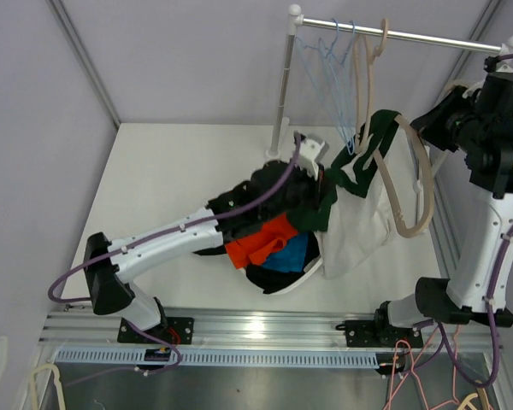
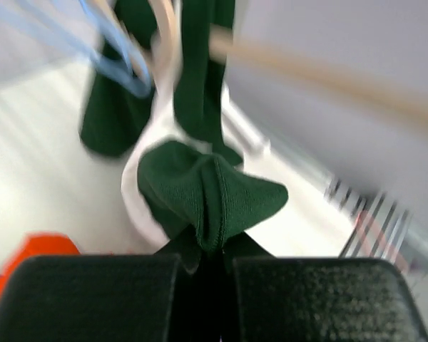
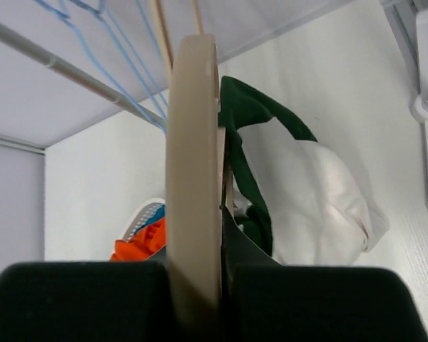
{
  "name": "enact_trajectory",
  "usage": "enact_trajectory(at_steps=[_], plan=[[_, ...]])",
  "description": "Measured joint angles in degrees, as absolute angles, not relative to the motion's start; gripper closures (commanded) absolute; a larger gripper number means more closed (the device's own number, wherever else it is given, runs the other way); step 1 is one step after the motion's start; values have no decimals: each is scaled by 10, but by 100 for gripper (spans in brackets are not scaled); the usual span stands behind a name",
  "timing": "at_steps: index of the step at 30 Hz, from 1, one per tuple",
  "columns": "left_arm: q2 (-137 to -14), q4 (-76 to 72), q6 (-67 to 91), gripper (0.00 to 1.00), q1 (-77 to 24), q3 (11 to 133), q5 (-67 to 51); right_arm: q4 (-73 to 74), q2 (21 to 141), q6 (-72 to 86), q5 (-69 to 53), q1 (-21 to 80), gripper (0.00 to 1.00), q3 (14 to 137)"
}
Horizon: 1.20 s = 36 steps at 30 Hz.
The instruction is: Remove the t-shirt from the hanger
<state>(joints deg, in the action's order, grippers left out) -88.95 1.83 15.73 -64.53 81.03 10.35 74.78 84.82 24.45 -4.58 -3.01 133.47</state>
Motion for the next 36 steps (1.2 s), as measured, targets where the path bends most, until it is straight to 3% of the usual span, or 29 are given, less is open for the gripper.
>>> enact_trajectory(at_steps=[6, 10, 19, 27, 36], plan=[[-905, 155, 175, 99, -581, 1042, 94, 751, 790, 262, -99, -32, 100, 1350], [-907, 206, 176, 99, -555, 1126, 99, 759, 778, 277, -122, -32, 100, 1378], [-905, 249, 182, 100, -555, 1079, 97, 765, 713, 286, -127, -31, 100, 1353], [-813, 264, 194, 99, -565, 996, 68, 719, 664, 255, -32, -31, 100, 1256], [-753, 277, 127, 99, -551, 1186, 94, 673, 742, 237, 51, -32, 100, 1236]])
